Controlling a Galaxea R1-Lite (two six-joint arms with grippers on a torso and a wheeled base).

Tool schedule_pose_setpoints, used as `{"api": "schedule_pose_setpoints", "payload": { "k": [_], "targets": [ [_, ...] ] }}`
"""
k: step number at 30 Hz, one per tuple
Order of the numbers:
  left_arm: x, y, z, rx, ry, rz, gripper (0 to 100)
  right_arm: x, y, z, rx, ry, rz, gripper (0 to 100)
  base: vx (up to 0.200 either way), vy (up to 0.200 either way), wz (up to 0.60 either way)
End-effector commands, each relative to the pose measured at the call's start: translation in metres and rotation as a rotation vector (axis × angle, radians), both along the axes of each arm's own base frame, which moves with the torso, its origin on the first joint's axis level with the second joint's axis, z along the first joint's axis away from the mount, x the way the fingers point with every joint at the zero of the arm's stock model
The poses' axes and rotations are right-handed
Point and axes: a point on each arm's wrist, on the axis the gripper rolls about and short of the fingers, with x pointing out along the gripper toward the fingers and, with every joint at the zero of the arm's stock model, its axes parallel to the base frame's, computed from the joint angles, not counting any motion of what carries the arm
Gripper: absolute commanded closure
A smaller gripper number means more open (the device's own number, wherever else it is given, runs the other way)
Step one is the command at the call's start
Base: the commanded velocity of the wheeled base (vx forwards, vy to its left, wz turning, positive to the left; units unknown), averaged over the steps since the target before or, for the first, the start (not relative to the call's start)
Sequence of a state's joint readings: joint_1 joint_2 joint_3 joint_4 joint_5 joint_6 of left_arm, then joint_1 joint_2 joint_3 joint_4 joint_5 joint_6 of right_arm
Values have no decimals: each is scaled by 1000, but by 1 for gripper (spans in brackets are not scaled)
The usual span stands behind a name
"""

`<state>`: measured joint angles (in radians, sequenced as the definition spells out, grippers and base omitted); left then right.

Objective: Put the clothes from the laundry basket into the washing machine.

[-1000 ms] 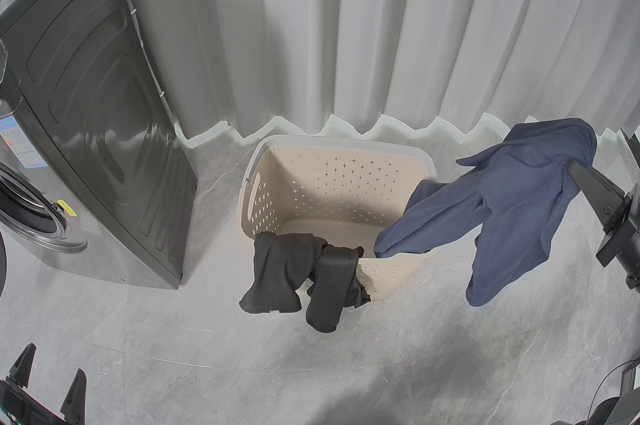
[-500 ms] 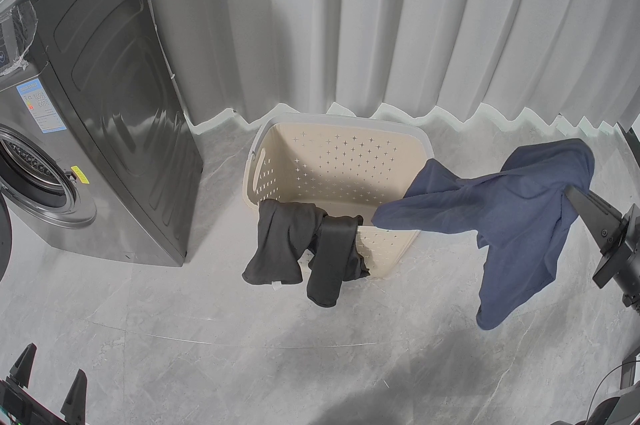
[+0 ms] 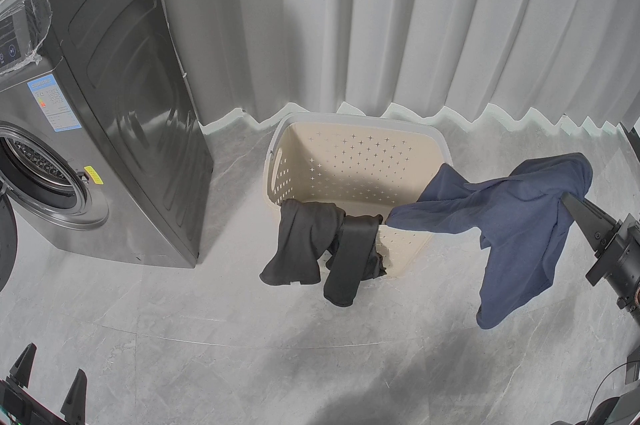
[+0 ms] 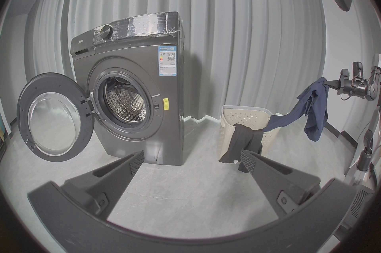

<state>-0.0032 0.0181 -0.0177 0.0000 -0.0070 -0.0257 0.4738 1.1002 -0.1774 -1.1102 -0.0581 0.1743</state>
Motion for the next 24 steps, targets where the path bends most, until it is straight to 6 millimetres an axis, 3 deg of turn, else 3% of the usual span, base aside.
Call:
{"api": "schedule_pose_setpoints", "payload": {
  "k": [1, 24],
  "targets": [
    [0, 0, -4, 0, -3, -1, 0, 1, 0, -1, -1, 9, -17, 100, 0, 200, 0],
    [0, 0, -4, 1, -4, -1, 0, -3, 2, 4, 40, -10, 15, 100, 0, 200, 0]
  ]
}}
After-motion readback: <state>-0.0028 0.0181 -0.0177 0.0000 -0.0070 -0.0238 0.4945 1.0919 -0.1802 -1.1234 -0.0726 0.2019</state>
